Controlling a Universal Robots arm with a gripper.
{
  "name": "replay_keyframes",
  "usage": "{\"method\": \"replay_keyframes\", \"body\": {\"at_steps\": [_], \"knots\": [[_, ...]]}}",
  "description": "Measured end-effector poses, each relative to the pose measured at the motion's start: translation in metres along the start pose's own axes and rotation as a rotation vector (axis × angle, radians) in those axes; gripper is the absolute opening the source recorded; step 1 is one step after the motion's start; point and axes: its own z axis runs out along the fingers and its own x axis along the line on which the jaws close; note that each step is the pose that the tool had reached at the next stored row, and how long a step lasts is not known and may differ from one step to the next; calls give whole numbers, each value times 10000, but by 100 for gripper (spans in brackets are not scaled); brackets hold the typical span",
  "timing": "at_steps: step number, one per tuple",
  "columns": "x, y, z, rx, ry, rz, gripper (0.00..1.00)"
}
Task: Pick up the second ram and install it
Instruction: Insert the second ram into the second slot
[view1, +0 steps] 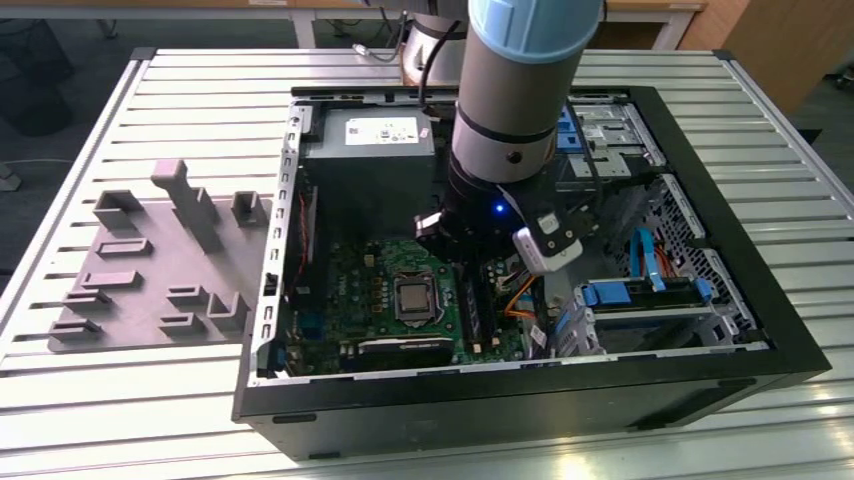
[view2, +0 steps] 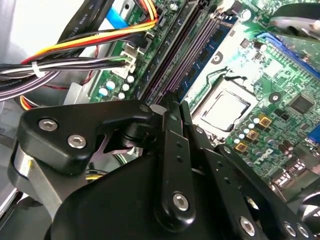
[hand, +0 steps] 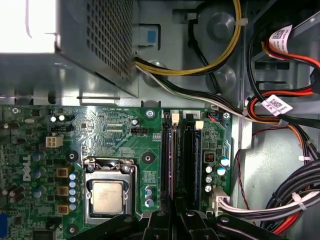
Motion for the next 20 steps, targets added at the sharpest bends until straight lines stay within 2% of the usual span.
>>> {"method": "replay_keyframes", "body": {"at_steps": [4, 7, 20], "knots": [[-1, 0, 1, 0, 0, 1, 14], [-34, 0, 5, -2, -1, -1, 14], [-11, 0, 65, 2, 11, 7, 14]]}}
